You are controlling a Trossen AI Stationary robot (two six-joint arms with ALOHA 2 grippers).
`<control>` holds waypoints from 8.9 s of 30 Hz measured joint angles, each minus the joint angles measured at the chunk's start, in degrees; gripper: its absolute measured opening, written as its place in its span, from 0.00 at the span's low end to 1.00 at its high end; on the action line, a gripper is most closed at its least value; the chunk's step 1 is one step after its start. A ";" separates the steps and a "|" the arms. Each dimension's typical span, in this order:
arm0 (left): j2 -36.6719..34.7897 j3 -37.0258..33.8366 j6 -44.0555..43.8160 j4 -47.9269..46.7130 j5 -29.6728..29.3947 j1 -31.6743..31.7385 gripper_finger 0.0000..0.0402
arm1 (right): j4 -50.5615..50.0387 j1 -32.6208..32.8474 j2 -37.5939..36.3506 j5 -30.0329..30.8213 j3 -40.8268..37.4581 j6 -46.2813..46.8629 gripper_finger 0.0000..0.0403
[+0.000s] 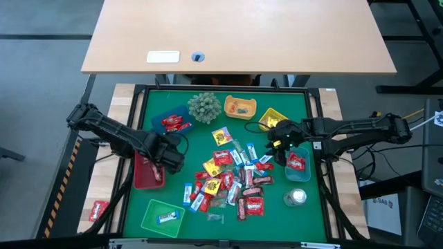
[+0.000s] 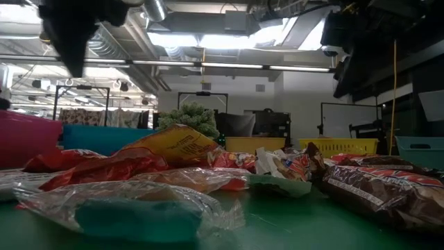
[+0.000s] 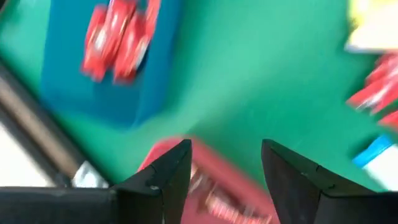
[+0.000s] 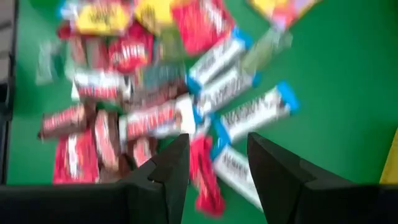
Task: Sort candy
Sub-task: Put the green gummy into the orange bin, then put the yellow candy into the yellow bin
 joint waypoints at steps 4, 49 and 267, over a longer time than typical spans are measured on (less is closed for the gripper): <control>0.00 0.00 6.81 9.21 -4.22 0.07 0.45 | 9.02 0.00 0.04 2.57 0.00 -2.04 0.40; 0.04 0.00 16.74 26.85 -6.17 0.07 0.45 | 33.37 -0.04 31.50 17.26 0.00 -11.55 0.40; 18.75 0.00 37.80 66.46 1.22 8.57 0.00 | 46.36 -1.88 22.14 -14.36 0.04 -21.00 0.42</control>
